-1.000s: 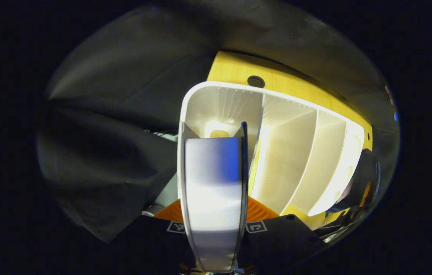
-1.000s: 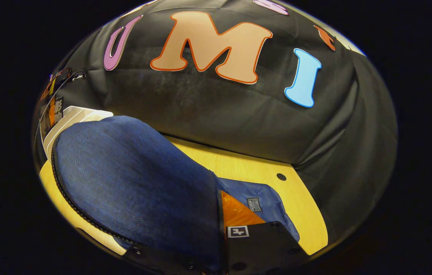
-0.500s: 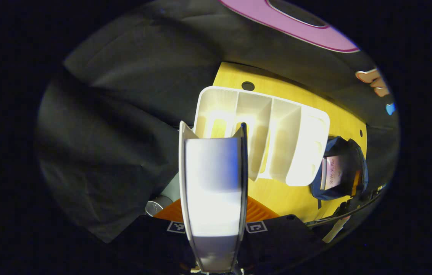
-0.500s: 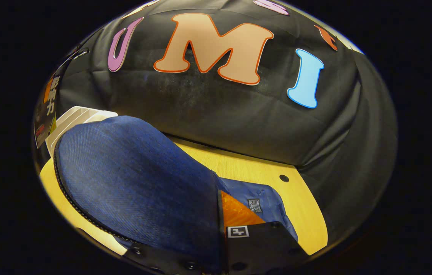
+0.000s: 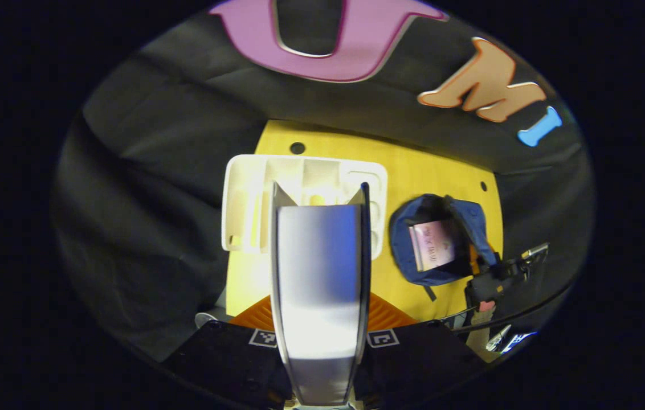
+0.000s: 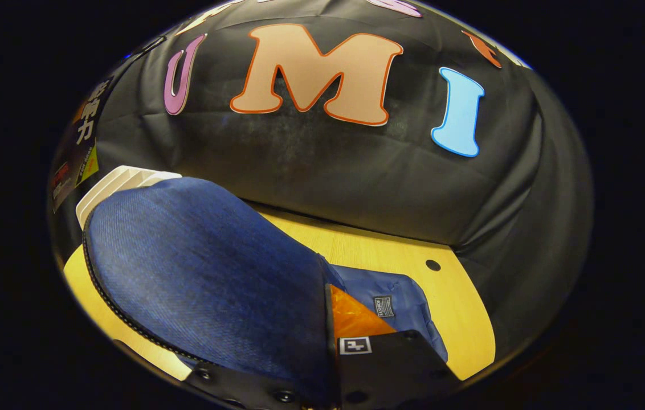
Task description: Open the schoolbag, grab two books from the bookshelf and put them into the schoolbag.
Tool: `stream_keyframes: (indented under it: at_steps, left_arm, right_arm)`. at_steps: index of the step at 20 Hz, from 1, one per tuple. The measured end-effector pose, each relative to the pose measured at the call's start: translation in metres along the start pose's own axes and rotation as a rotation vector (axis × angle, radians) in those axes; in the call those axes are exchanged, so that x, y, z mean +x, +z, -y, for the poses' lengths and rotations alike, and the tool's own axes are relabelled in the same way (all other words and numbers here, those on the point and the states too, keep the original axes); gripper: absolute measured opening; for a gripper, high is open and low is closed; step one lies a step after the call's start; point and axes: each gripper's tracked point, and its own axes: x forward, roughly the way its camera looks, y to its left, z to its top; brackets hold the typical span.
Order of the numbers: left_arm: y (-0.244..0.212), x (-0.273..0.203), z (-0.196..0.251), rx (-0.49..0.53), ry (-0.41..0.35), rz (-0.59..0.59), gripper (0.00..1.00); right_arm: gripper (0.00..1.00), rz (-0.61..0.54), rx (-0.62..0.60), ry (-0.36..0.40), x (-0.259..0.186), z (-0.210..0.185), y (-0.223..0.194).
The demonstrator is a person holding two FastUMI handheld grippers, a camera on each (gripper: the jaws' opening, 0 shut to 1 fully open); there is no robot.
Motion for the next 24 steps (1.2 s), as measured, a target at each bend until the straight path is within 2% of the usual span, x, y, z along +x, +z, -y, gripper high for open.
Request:
stream_keyframes:
  at_steps: [3, 7, 10, 15, 18, 20, 24]
  left_arm:
    - [0.004, 0.023, 0.062, 0.036, -0.125, 0.017, 0.4]
    - [0.01, 0.061, 0.131, 0.028, -0.275, 0.07, 0.4]
    - [-0.001, 0.102, 0.163, 0.011, -0.345, 0.1, 0.4]
    - [-0.011, 0.179, 0.209, -0.087, -0.479, 0.114, 0.39]
    - [-0.012, 0.217, 0.242, -0.138, -0.61, 0.149, 0.39]
    - [-0.014, 0.23, 0.261, -0.172, -0.703, 0.169, 0.39]
    - [-0.013, 0.26, 0.289, -0.256, -0.809, 0.17, 0.39]
  right_arm:
    - [0.07, 0.002, 0.031, 0.011, -0.001, 0.006, 0.001]
    - [0.08, 0.005, 0.051, 0.02, -0.002, 0.008, 0.002]
    - [0.08, 0.004, 0.082, 0.025, -0.002, 0.012, 0.003]
    - [0.08, 0.0, 0.096, 0.038, -0.001, 0.012, 0.002]
    - [0.08, -0.002, 0.114, 0.044, -0.002, 0.012, 0.003]
    - [0.08, -0.002, 0.113, 0.049, -0.002, 0.012, 0.003]
    - [0.08, 0.008, 0.108, 0.053, -0.006, 0.011, 0.004]
